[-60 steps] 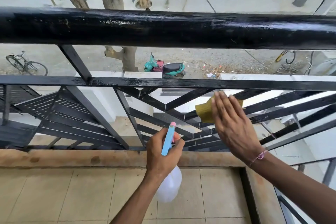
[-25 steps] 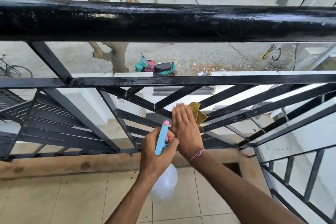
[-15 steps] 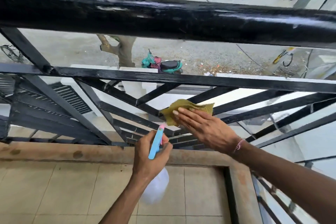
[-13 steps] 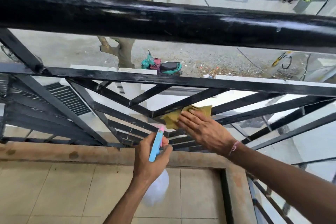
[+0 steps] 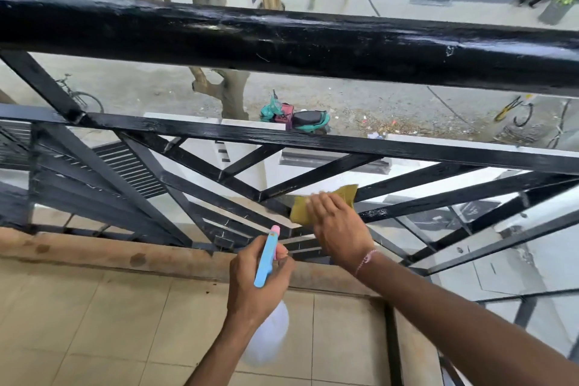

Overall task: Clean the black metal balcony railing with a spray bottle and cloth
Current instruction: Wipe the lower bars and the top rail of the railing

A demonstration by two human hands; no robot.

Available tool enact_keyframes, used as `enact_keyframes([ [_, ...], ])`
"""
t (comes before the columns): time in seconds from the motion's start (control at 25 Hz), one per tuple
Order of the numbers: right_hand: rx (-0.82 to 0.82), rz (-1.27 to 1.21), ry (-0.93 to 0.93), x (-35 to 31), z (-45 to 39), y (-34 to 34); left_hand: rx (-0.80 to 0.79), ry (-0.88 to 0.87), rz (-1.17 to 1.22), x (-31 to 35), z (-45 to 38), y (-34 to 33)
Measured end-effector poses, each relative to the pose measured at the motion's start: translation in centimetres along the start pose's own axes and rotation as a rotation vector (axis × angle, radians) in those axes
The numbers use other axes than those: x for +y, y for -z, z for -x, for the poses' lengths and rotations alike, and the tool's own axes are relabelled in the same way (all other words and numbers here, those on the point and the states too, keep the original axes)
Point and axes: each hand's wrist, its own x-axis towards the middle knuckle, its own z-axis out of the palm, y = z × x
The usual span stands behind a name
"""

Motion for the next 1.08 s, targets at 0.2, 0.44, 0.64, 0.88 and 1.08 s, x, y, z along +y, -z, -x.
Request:
enact_keyframes([
  [0.2, 0.13, -0.103, -0.379, 10.2, 8.1, 3.2, -0.042, 0.001, 0.045, 1.6, 0.1, -2.2],
  [0.44, 0.114, -0.081, -0.546, 9.1, 8.0, 1.9, -0.083, -0.03, 0.095, 3.3, -0.1, -4.7],
  [0.64, 0.046, -0.124, -0.361, 1.5, 2.6, 0.7, -0.066, -0.027, 0.066, 2.3, -0.2, -4.4],
  [0.88, 0.0, -0.613, -0.345, -7.0, -4.1, -0.1, 0.001, 0.02, -0.008, 0.3, -0.4, 0.4],
  [1.08, 0.217, -1.344, -0.835, -8.6, -6.4, 2.2, 0.074, 0.022, -0.078, -0.6, -0.7, 3.7],
])
